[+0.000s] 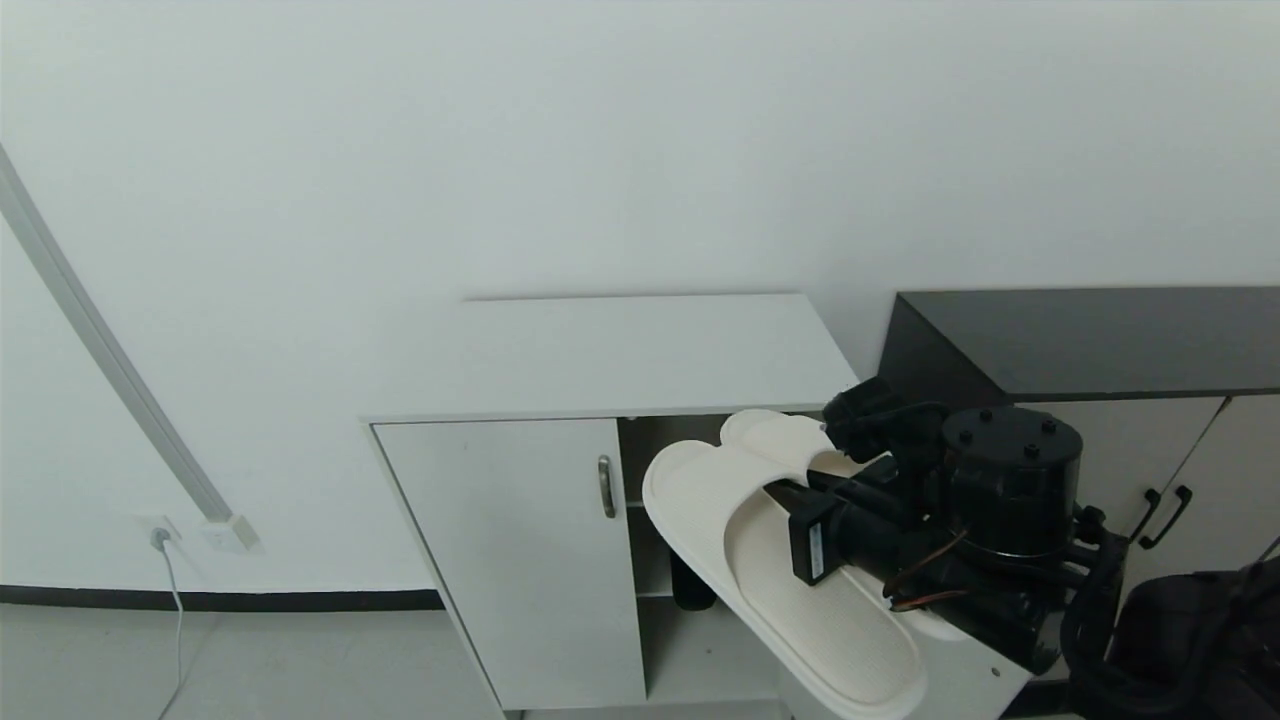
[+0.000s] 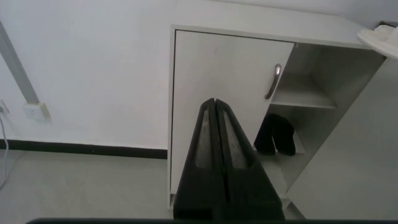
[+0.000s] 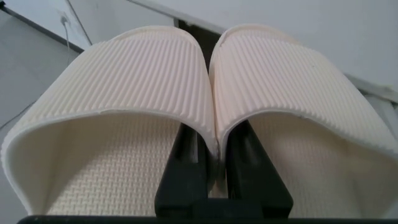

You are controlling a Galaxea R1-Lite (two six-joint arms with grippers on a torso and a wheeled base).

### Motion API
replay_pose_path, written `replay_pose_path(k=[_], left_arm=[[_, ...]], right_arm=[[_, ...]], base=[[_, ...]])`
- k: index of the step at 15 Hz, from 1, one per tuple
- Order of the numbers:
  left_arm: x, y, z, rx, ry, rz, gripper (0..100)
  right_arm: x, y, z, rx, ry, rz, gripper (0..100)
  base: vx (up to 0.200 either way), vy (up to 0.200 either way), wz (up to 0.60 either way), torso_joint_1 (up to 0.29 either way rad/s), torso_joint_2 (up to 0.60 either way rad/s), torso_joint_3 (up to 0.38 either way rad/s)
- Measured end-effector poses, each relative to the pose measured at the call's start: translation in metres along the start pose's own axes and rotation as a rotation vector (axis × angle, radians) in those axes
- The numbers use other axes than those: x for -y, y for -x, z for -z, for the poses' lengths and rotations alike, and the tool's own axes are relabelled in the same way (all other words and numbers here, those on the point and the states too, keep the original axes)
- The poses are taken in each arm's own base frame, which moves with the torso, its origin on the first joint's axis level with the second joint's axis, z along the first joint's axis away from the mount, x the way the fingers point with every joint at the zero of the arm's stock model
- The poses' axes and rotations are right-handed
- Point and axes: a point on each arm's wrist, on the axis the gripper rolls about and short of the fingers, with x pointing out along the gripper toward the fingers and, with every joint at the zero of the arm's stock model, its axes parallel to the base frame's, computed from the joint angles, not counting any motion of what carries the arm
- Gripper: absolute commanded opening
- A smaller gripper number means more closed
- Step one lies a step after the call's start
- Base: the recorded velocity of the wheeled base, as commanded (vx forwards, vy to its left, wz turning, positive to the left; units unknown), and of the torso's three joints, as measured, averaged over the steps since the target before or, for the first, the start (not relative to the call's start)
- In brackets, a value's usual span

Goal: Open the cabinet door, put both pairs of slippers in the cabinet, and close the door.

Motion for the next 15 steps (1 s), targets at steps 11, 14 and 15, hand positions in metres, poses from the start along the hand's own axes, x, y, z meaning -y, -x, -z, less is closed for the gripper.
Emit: replay_pose_path(k=[11, 14, 15], left_arm=[[0.000, 0.000, 0.000, 0.000, 0.000, 0.001, 0], [0.000, 0.000, 0.000, -0.001, 0.000, 0.002, 0], [0.000, 0.000, 0.000, 0.000, 0.000, 0.002, 0]], right_arm=[[-0.003, 0.003, 0.013, -0.024, 0.009, -0.012, 0], [-0.003, 0.001, 0.014, -0.030, 0.011, -0.013, 0], [-0.003, 0.001, 0.015, -0.031, 0.012, -0.012, 0]], base=[[0.000, 0.000, 0.00, -0.202, 0.52, 0.318], [0.000, 0.000, 0.00, -0.165, 0.48, 0.320], [0.000, 0.000, 0.00, -0.144, 0.48, 0.339]])
